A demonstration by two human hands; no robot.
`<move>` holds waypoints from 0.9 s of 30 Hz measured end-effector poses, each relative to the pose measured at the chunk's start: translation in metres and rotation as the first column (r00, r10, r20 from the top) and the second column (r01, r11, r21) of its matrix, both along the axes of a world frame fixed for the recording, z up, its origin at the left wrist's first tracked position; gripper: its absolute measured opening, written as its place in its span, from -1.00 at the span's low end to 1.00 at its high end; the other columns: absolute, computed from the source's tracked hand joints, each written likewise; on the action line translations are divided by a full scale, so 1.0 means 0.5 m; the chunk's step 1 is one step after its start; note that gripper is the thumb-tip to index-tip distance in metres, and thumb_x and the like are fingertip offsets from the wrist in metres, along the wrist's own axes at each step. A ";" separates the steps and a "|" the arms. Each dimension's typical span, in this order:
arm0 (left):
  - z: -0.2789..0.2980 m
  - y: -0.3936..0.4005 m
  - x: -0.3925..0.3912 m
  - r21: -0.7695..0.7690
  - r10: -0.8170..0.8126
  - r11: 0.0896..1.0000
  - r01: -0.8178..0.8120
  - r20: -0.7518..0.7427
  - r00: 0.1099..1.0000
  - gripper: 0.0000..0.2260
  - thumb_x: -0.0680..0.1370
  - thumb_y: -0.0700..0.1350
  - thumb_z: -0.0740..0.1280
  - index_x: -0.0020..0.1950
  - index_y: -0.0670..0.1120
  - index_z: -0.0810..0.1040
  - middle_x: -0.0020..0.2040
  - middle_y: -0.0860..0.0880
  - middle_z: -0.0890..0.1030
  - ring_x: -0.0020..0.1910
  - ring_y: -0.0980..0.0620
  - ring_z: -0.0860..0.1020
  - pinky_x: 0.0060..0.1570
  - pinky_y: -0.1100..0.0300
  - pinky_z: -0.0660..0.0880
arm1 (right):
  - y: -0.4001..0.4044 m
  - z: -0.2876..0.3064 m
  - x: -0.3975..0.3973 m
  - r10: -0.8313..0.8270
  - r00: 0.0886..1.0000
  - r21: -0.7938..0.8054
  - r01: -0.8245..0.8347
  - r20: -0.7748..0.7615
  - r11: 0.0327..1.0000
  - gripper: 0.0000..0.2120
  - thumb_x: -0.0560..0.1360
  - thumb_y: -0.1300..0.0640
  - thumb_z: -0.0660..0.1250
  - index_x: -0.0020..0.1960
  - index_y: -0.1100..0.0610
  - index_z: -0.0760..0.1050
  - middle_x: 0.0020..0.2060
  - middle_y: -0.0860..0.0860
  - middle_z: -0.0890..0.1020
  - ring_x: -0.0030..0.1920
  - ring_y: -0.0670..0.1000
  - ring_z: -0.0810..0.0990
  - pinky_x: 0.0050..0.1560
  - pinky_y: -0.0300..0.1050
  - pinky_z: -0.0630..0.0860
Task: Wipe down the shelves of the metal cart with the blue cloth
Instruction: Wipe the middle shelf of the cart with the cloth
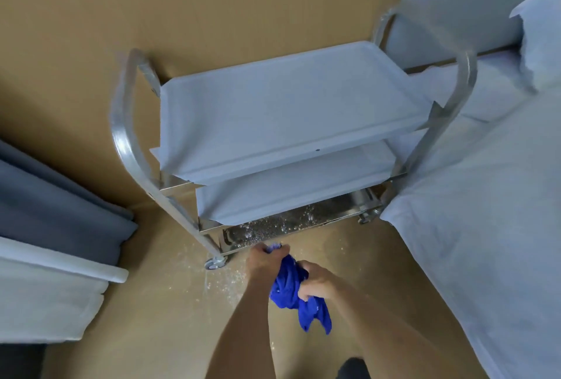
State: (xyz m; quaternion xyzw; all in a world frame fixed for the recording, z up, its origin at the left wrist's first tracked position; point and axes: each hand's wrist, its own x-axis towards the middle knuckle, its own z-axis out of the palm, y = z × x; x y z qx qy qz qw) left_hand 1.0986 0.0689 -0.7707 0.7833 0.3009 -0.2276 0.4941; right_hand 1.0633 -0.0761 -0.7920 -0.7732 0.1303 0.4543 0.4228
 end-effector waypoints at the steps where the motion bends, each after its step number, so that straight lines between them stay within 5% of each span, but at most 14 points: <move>1: 0.056 -0.008 -0.004 -0.042 -0.040 0.998 0.039 -0.039 0.998 -0.61 0.35 -0.01 0.55 -0.32 -0.07 0.32 -0.38 -0.03 0.43 -0.37 -0.02 0.39 -0.35 0.18 0.31 | -0.003 0.054 -0.008 0.042 0.999 0.020 -0.042 -0.006 0.999 -0.50 0.33 0.29 0.39 0.22 0.02 0.41 -0.08 -0.09 0.60 -0.17 -0.12 0.57 -0.14 -0.20 0.51; 6: 0.338 -0.025 -0.006 -0.167 -0.182 0.973 0.161 -0.118 0.976 -0.67 0.30 -0.09 0.57 -0.32 -0.07 0.40 -0.34 -0.05 0.47 -0.34 -0.03 0.46 -0.31 0.16 0.41 | 0.004 0.343 -0.022 -0.003 0.977 -0.028 0.009 0.212 1.000 -0.22 0.23 0.17 0.54 0.35 -0.19 0.32 0.01 -0.17 0.61 -0.06 -0.12 0.61 -0.15 -0.33 0.52; 9: 0.498 -0.021 0.021 -0.156 -0.266 0.956 0.248 -0.111 0.957 -0.73 0.34 -0.13 0.52 -0.25 -0.08 0.41 -0.28 -0.08 0.48 -0.30 -0.04 0.45 -0.29 0.14 0.41 | 0.017 0.494 0.002 -0.072 0.977 0.000 0.073 0.199 0.997 -0.40 0.21 0.11 0.54 0.23 -0.10 0.55 -0.04 -0.14 0.67 -0.03 -0.10 0.64 -0.02 -0.23 0.57; 12: 0.644 -0.008 0.071 -0.155 -0.307 0.943 0.293 -0.080 0.948 -0.73 0.31 -0.17 0.52 -0.15 -0.11 0.44 -0.22 -0.06 0.47 -0.26 -0.03 0.41 -0.29 0.17 0.36 | 0.024 0.632 0.052 -0.156 0.966 -0.006 0.160 0.207 0.987 -0.81 0.30 0.20 0.47 -0.09 0.11 0.62 -0.27 -0.05 0.62 -0.21 -0.04 0.56 -0.16 -0.18 0.47; 13: 0.685 -0.004 0.090 -0.151 -0.298 0.946 0.288 -0.051 0.953 -0.73 0.30 -0.18 0.51 -0.12 -0.11 0.46 -0.19 -0.06 0.47 -0.25 -0.02 0.41 -0.30 0.18 0.35 | 0.028 0.673 0.072 -0.179 0.958 -0.011 0.186 0.225 0.983 -0.91 0.33 0.23 0.45 -0.23 0.13 0.54 -0.35 -0.05 0.53 -0.27 -0.04 0.49 -0.21 -0.17 0.40; 15: 0.759 0.003 0.132 -0.150 -0.269 0.952 0.268 0.014 0.963 -0.74 0.30 -0.19 0.49 -0.09 -0.11 0.49 -0.15 -0.05 0.50 -0.23 0.00 0.44 -0.31 0.20 0.35 | 0.036 0.742 0.118 -0.230 0.932 -0.003 0.240 0.280 0.971 -0.78 0.35 0.26 0.42 -0.35 0.08 0.42 -0.40 -0.06 0.46 -0.30 -0.02 0.44 -0.23 -0.17 0.34; 20: 0.905 0.010 0.257 -0.273 -0.107 0.952 0.137 0.123 0.987 -0.75 0.17 -0.09 0.33 -0.20 -0.15 0.48 -0.20 -0.12 0.53 -0.17 -0.10 0.47 -0.16 0.05 0.43 | 0.041 0.874 0.249 -0.399 0.821 0.081 0.403 0.408 0.911 -0.87 0.37 0.33 0.34 -0.27 0.13 0.52 -0.39 -0.01 0.56 -0.34 -0.01 0.50 -0.30 -0.24 0.39; 23: 0.984 0.009 0.330 -0.341 -0.001 0.938 0.059 0.167 0.986 -0.92 0.36 -0.23 0.26 -0.18 -0.17 0.51 -0.19 -0.11 0.53 -0.20 -0.09 0.47 -0.18 0.10 0.40 | 0.034 0.930 0.346 -0.520 0.735 0.192 0.488 0.435 0.851 -0.90 0.33 0.36 0.28 -0.23 0.20 0.52 -0.38 0.05 0.56 -0.31 0.07 0.49 -0.24 -0.09 0.42; 27: 1.013 -0.003 0.425 -0.367 0.056 0.930 0.030 0.220 0.974 -0.89 0.44 -0.28 0.28 -0.15 -0.16 0.60 -0.20 -0.08 0.61 -0.23 -0.05 0.56 -0.25 0.19 0.42 | 0.026 0.980 0.467 -0.666 0.676 0.340 0.575 0.314 0.744 -0.93 0.27 0.26 0.22 -0.31 0.11 0.43 -0.42 0.00 0.49 -0.36 0.03 0.43 -0.29 -0.16 0.37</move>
